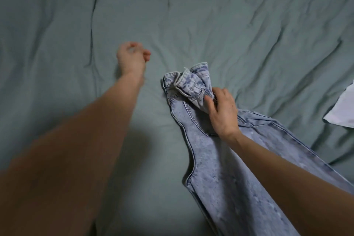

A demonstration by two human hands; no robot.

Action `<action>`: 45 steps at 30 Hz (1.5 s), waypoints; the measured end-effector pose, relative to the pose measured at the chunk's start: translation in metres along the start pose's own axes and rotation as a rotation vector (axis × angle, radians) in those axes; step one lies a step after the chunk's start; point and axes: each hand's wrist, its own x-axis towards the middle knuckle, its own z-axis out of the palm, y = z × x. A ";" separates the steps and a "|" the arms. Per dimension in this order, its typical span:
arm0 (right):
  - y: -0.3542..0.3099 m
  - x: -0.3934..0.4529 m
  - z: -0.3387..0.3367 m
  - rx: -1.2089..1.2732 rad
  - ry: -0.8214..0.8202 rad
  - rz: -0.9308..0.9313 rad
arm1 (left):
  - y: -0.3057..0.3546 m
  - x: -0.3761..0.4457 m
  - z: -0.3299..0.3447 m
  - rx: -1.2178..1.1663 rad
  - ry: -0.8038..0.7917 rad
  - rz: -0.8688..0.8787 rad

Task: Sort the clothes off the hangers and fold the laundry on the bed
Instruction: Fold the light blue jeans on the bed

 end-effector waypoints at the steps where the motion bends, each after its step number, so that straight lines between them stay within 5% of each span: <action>1: -0.003 0.006 -0.001 -0.006 0.002 -0.022 | 0.003 0.002 -0.001 0.091 -0.141 0.058; 5: -0.012 0.031 -0.006 0.021 0.016 -0.016 | -0.015 -0.023 0.012 0.502 -0.753 0.187; 9: -0.005 0.047 -0.015 0.072 -0.007 -0.010 | -0.017 -0.026 0.015 0.592 -0.983 0.028; 12: -0.007 0.063 -0.016 0.068 -0.013 -0.014 | -0.007 -0.024 0.016 0.831 -1.101 0.076; 21: -0.010 0.084 -0.024 0.099 -0.002 -0.051 | -0.002 -0.022 0.050 0.267 -0.635 0.067; 27: 0.006 0.096 -0.006 -0.381 0.023 -0.017 | -0.023 -0.040 0.077 0.920 -0.238 0.445; 31: 0.012 0.044 0.004 -0.432 0.182 -0.166 | -0.061 -0.077 0.049 1.140 -0.374 0.873; 34: 0.038 0.022 0.011 -0.540 -0.069 -0.121 | -0.097 -0.079 0.020 1.489 -0.646 0.707; 37: 0.063 0.039 0.018 -0.513 -0.440 0.022 | -0.104 -0.073 0.022 1.620 -0.729 0.532; 39: 0.058 0.047 0.013 -0.444 -0.501 0.056 | -0.095 -0.082 0.029 1.498 -0.698 0.465; 42: 0.038 0.015 -0.007 -0.212 -0.342 0.041 | -0.089 -0.125 0.011 1.028 -0.519 0.387; 45: 0.017 -0.065 -0.038 -0.024 -0.216 0.068 | -0.086 -0.193 -0.037 0.701 -0.511 0.331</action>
